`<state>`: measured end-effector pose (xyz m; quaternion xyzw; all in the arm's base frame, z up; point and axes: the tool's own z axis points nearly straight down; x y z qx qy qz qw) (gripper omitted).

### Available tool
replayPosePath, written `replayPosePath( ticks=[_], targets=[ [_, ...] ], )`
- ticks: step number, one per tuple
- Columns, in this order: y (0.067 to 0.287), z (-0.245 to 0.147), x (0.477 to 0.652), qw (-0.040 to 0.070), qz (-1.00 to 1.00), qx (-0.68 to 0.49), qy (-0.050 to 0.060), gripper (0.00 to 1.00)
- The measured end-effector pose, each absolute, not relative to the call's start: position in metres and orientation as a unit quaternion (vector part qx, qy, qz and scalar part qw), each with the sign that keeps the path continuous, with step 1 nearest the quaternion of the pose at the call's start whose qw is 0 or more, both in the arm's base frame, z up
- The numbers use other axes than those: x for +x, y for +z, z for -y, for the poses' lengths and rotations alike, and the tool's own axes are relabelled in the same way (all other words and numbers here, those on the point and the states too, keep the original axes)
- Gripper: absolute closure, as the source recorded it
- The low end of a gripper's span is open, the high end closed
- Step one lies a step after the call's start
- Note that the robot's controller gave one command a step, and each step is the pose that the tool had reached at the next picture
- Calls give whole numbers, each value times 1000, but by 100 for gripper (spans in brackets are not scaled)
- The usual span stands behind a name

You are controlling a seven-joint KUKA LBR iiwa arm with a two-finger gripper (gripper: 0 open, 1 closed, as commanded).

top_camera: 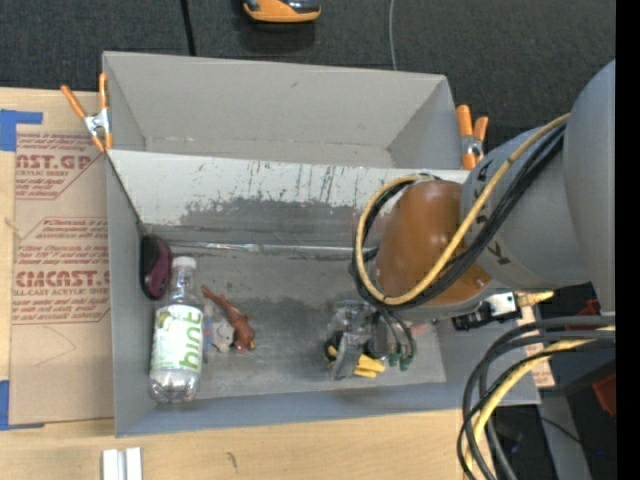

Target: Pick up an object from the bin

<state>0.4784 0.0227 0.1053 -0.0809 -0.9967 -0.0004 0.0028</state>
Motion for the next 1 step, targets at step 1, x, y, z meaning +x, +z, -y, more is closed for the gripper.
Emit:
replayPosePath(
  ticks=[1],
  targets=[
    [181,-23,481,-2,997,-80,-1,100]
  ],
)
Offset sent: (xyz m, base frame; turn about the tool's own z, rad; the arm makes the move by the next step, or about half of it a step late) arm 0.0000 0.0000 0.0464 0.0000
